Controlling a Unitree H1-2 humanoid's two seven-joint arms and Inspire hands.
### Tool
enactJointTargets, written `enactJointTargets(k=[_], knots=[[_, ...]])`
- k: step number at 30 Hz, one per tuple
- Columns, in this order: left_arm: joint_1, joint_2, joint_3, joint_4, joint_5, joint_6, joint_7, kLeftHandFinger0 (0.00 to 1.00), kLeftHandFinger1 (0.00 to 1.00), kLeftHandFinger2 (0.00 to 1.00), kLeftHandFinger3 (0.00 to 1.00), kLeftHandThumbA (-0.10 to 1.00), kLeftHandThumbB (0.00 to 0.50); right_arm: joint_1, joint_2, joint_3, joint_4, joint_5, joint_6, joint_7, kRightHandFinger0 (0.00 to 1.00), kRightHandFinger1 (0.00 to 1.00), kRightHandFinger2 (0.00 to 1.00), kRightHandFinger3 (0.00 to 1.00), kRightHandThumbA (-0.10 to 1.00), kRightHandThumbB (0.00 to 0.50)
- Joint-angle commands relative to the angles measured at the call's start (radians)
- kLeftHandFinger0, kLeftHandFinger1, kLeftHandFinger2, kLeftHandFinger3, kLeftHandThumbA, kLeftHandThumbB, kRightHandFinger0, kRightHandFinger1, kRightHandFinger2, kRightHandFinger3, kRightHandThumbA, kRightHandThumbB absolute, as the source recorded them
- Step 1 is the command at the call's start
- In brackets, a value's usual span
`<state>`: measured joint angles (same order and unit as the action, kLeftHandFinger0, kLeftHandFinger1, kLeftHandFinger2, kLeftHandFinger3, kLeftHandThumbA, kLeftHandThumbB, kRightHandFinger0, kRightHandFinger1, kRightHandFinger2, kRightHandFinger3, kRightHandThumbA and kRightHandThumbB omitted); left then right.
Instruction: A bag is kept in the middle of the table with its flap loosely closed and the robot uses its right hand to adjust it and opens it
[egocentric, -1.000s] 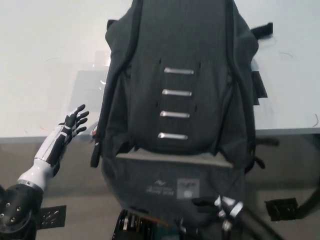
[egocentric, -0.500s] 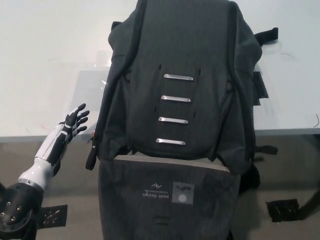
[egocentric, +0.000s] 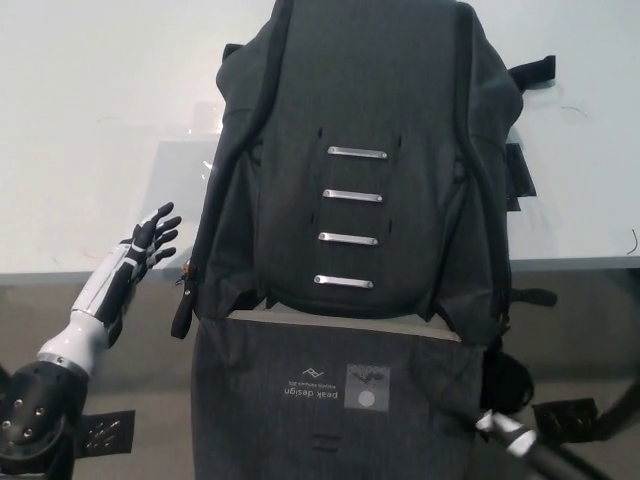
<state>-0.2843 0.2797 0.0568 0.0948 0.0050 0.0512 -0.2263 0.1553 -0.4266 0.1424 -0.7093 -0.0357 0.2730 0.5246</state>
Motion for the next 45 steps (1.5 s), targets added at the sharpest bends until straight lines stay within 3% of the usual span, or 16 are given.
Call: enactJointTargets(k=[1,2,4,5,7,10,12,15,17,20,22,23,29,36,41,45], knots=[[-0.015,0.03,0.006,-0.046,-0.015,-0.029,-0.006,1.0,1.0,1.0,1.0,1.0,0.27,0.037,-0.04,-0.24,-0.184,0.328,-0.111,-0.14,1.0,1.0,1.0,1.0,1.0,0.499],[-0.01,0.029,0.009,-0.052,-0.02,-0.025,-0.008,1.0,1.0,1.0,1.0,1.0,0.28,0.064,-0.041,-0.293,-0.196,0.351,-0.132,-0.164,1.0,1.0,1.0,1.0,1.0,0.5],[0.001,0.027,0.011,-0.075,-0.022,-0.001,-0.006,1.0,1.0,1.0,1.0,1.0,0.282,0.094,-0.017,-0.354,-0.147,0.378,-0.322,-0.159,1.0,1.0,1.0,1.0,1.0,0.337],[0.005,0.028,0.011,-0.081,-0.024,-0.004,-0.008,1.0,1.0,1.0,1.0,1.0,0.281,0.102,-0.017,-0.392,-0.094,0.383,-0.435,-0.139,1.0,1.0,1.0,1.0,1.0,0.348],[0.016,0.03,0.011,-0.089,-0.022,-0.013,-0.009,1.0,1.0,1.0,1.0,1.0,0.282,0.143,-0.009,-0.456,-0.099,0.412,-0.411,-0.16,1.0,1.0,1.0,1.0,0.98,0.381],[0.044,0.035,0.012,-0.112,-0.025,-0.031,-0.015,1.0,1.0,1.0,1.0,1.0,0.27,0.229,0.053,-0.512,-0.072,0.451,-0.47,-0.165,1.0,1.0,1.0,1.0,1.0,0.346],[0.067,0.042,0.014,-0.123,-0.026,-0.066,-0.018,1.0,1.0,1.0,1.0,1.0,0.261,0.265,0.097,-0.528,-0.035,0.403,-0.471,-0.176,1.0,1.0,1.0,1.0,1.0,0.438],[0.098,0.051,0.017,-0.155,-0.023,-0.078,-0.021,1.0,1.0,1.0,1.0,1.0,0.293,0.286,0.165,-0.521,0.054,0.344,-0.522,-0.172,1.0,1.0,1.0,1.0,1.0,0.46],[0.115,0.057,0.022,-0.173,-0.048,-0.079,-0.037,1.0,1.0,1.0,1.0,1.0,0.319,0.285,0.198,-0.502,0.147,0.37,-0.57,-0.14,1.0,1.0,1.0,1.0,1.0,0.379],[0.177,0.063,0.037,-0.236,-0.072,-0.095,-0.046,1.0,1.0,1.0,1.0,1.0,0.325,0.294,0.245,-0.453,0.303,0.313,-0.583,-0.118,1.0,1.0,1.0,1.0,1.0,0.417],[0.225,0.065,0.056,-0.275,-0.117,-0.096,-0.06,1.0,1.0,1.0,1.0,1.0,0.352,0.296,0.305,-0.396,0.393,0.33,-0.533,-0.098,1.0,1.0,1.0,1.0,1.0,0.354],[0.249,0.06,0.066,-0.299,-0.139,-0.081,-0.06,1.0,1.0,1.0,1.0,1.0,0.389,0.294,0.319,-0.373,0.433,0.273,-0.531,-0.106,1.0,1.0,1.0,1.0,1.0,0.384],[0.398,0.048,0.107,-0.366,-0.197,-0.195,-0.07,1.0,1.0,1.0,1.0,1.0,0.399,0.282,0.344,-0.234,0.666,0.245,-0.575,-0.025,1.0,1.0,1.0,1.0,1.0,0.276],[0.669,-0.014,0.127,-0.418,-0.238,-0.338,-0.059,1.0,1.0,1.0,1.0,1.0,0.428,0.237,0.358,-0.122,0.801,0.204,-0.657,-0.043,1.0,1.0,1.0,1.0,1.0,0.294],[0.779,-0.05,0.101,-0.357,-0.253,-0.377,-0.07,1.0,1.0,1.0,1.0,1.0,0.411,0.202,0.365,-0.093,0.85,0.223,-0.666,-0.053,1.0,1.0,1.0,1.0,1.0,0.27],[0.764,-0.065,0.069,-0.187,-0.173,-0.481,-0.074,1.0,1.0,1.0,1.0,1.0,0.326,0.184,0.364,-0.087,0.88,0.234,-0.68,-0.061,1.0,1.0,1.0,1.0,1.0,0.27]])
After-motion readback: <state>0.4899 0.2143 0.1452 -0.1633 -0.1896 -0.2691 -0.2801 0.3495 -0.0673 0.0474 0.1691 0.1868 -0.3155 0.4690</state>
